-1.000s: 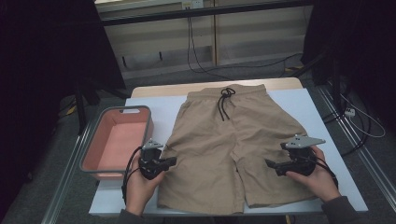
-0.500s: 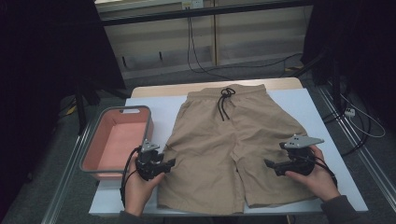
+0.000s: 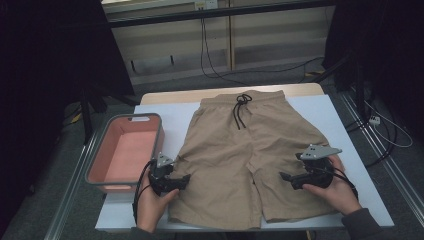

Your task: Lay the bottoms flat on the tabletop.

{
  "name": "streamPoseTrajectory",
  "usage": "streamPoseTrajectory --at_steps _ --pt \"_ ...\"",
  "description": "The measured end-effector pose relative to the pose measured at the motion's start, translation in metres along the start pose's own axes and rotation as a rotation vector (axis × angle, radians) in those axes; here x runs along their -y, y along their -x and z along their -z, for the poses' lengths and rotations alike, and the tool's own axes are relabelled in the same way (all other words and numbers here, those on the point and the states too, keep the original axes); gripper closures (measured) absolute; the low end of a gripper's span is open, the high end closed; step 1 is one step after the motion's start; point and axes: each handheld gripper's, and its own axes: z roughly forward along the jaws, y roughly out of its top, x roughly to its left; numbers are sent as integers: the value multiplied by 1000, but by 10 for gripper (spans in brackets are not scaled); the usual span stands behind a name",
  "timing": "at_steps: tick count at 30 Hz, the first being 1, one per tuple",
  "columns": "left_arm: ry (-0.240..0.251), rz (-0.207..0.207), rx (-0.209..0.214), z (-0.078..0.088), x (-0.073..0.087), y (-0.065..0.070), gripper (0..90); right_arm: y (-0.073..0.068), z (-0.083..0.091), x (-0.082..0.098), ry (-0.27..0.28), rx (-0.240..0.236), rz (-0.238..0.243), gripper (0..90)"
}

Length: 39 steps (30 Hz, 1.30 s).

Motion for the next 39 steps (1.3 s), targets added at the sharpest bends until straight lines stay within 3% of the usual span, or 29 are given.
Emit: streamPoseTrajectory --at_steps 5,10,20,22,26,29,39 --pt "43 5 -9 -3 -2 -3 218 0 -1 0 -2 -5 4 113" --pt "9 -28 -15 -14 0 -1 147 -2 -3 -1 -7 -10 7 113" --pt "-27 17 -22 -13 2 1 161 0 -3 1 -7 -13 5 113" --pt "-32 50 -20 -11 2 2 173 0 -3 1 -7 -13 3 113" --pt "-58 50 -40 -6 1 3 264 1 -2 1 -5 -11 2 113" --pt "-62 75 -27 -3 1 1 334 0 -2 1 -6 -11 3 113" --pt "-86 82 -8 1 -1 3 580 -1 -3 -1 -3 -10 4 113"
